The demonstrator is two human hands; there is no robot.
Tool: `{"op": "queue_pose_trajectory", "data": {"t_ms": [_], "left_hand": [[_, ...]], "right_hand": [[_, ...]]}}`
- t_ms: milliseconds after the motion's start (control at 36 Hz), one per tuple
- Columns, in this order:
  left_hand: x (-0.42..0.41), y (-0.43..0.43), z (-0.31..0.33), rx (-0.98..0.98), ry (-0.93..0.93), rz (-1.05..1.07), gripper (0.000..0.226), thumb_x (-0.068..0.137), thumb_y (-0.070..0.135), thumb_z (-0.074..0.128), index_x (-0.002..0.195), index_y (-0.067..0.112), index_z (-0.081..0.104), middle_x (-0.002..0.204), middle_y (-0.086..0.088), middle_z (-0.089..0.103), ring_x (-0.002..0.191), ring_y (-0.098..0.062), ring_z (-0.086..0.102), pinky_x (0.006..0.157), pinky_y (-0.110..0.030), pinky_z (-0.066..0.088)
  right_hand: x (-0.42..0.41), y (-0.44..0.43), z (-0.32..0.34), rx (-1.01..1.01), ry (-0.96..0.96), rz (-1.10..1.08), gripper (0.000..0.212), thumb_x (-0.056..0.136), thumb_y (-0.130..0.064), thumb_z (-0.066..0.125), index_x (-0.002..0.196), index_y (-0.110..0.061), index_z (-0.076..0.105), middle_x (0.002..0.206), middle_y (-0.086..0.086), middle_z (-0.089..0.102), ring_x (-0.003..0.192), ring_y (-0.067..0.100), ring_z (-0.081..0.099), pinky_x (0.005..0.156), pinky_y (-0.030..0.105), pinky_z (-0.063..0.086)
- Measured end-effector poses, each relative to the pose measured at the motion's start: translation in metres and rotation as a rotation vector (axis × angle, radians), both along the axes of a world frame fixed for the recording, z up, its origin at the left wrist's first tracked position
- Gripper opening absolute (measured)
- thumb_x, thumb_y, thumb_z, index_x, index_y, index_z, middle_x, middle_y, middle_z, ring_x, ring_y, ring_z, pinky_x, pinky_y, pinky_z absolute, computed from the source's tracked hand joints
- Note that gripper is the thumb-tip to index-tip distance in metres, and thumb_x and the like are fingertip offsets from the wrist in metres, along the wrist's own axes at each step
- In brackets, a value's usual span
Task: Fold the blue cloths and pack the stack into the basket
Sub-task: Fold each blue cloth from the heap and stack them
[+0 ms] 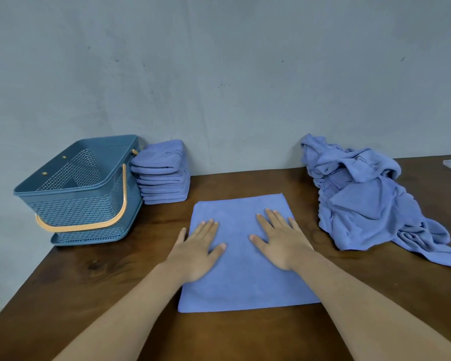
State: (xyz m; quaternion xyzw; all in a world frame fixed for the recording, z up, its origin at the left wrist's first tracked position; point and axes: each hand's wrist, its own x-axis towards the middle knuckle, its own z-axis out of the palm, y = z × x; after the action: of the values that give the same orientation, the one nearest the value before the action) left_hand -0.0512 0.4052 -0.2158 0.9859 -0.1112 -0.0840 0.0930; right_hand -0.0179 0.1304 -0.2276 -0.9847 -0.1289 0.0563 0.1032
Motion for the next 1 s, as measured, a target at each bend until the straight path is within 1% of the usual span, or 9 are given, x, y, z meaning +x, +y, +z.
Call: {"op": "queue_pose_trajectory", "data": {"t_ms": [194,278,361,500,639,722,806,889,1000], "left_hand": [[0.019,0.023,0.004,0.150,-0.022,0.208,0.074,0.108,0.060,0.012,0.170,0.022,-0.001,0.178,0.007,-0.004,0.163,-0.012,-0.009,0.129,-0.059,-0.005],[0.028,0.009,0.008,0.179,-0.114,0.256,0.072,0.109,0.054,0.015,0.170,0.016,0.004,0.178,0.001,-0.001,0.163,-0.018,-0.010,0.129,-0.060,0.000],[0.041,-0.008,0.007,0.101,-0.180,0.144,0.071,0.110,0.055,0.019,0.170,0.021,0.005,0.178,0.005,-0.002,0.163,-0.015,-0.009,0.130,-0.058,0.003],[0.081,0.001,0.002,0.015,-0.001,0.167,0.081,0.101,0.077,0.015,0.169,0.037,0.000,0.176,0.013,-0.010,0.162,-0.010,-0.012,0.129,-0.056,-0.006],[0.091,0.015,0.001,0.040,-0.005,0.203,0.080,0.103,0.073,0.012,0.170,0.031,-0.002,0.177,0.010,-0.009,0.162,-0.011,-0.010,0.130,-0.057,-0.005],[0.076,-0.002,0.007,0.179,-0.107,0.183,0.072,0.109,0.060,0.012,0.170,0.022,0.005,0.178,0.002,-0.002,0.164,-0.017,-0.006,0.129,-0.060,0.001],[0.029,-0.038,0.011,0.088,-0.161,0.083,0.069,0.110,0.055,0.013,0.169,0.021,0.011,0.178,0.003,0.006,0.163,-0.015,-0.001,0.130,-0.054,0.002],[-0.035,-0.061,0.006,-0.046,-0.068,-0.023,0.066,0.111,0.056,0.020,0.170,0.029,0.006,0.177,0.013,-0.002,0.162,-0.006,-0.010,0.132,-0.047,-0.003],[-0.088,-0.038,-0.010,-0.045,-0.099,0.012,0.072,0.106,0.070,0.016,0.168,0.040,-0.006,0.174,0.019,-0.016,0.158,-0.002,-0.021,0.132,-0.041,-0.008]], "right_hand": [[-0.001,0.000,-0.002,-0.003,-0.020,0.005,0.083,0.099,-0.078,0.011,0.168,-0.036,-0.008,0.174,-0.010,-0.020,0.159,0.010,-0.022,0.131,0.045,-0.008],[0.000,0.000,-0.002,-0.002,-0.024,0.005,0.083,0.099,-0.079,0.010,0.168,-0.036,-0.008,0.174,-0.009,-0.020,0.159,0.010,-0.022,0.131,0.046,-0.008],[0.000,0.000,-0.002,-0.003,-0.029,0.005,0.083,0.099,-0.079,0.011,0.168,-0.036,-0.008,0.175,-0.009,-0.019,0.159,0.010,-0.021,0.131,0.046,-0.007],[-0.001,0.000,-0.003,0.004,-0.032,0.003,0.083,0.099,-0.079,0.011,0.168,-0.036,-0.007,0.175,-0.010,-0.018,0.160,0.010,-0.020,0.131,0.046,-0.006],[0.000,0.000,-0.003,0.004,-0.033,0.005,0.084,0.097,-0.081,0.009,0.168,-0.037,-0.007,0.174,-0.011,-0.019,0.159,0.009,-0.021,0.131,0.046,-0.006],[-0.001,0.000,-0.003,0.002,-0.030,0.001,0.084,0.097,-0.080,0.010,0.168,-0.037,-0.007,0.174,-0.011,-0.019,0.159,0.009,-0.021,0.131,0.046,-0.006],[-0.001,0.000,-0.002,-0.004,-0.036,-0.005,0.085,0.098,-0.080,0.011,0.168,-0.036,-0.006,0.175,-0.010,-0.016,0.160,0.009,-0.019,0.131,0.046,-0.006],[-0.001,0.001,-0.001,-0.003,-0.029,-0.004,0.085,0.097,-0.080,0.011,0.168,-0.036,-0.006,0.176,-0.009,-0.016,0.160,0.010,-0.019,0.131,0.047,-0.006],[-0.002,0.001,0.002,-0.004,-0.018,-0.003,0.085,0.097,-0.080,0.012,0.168,-0.035,-0.006,0.175,-0.009,-0.016,0.160,0.011,-0.019,0.131,0.047,-0.005]]}}
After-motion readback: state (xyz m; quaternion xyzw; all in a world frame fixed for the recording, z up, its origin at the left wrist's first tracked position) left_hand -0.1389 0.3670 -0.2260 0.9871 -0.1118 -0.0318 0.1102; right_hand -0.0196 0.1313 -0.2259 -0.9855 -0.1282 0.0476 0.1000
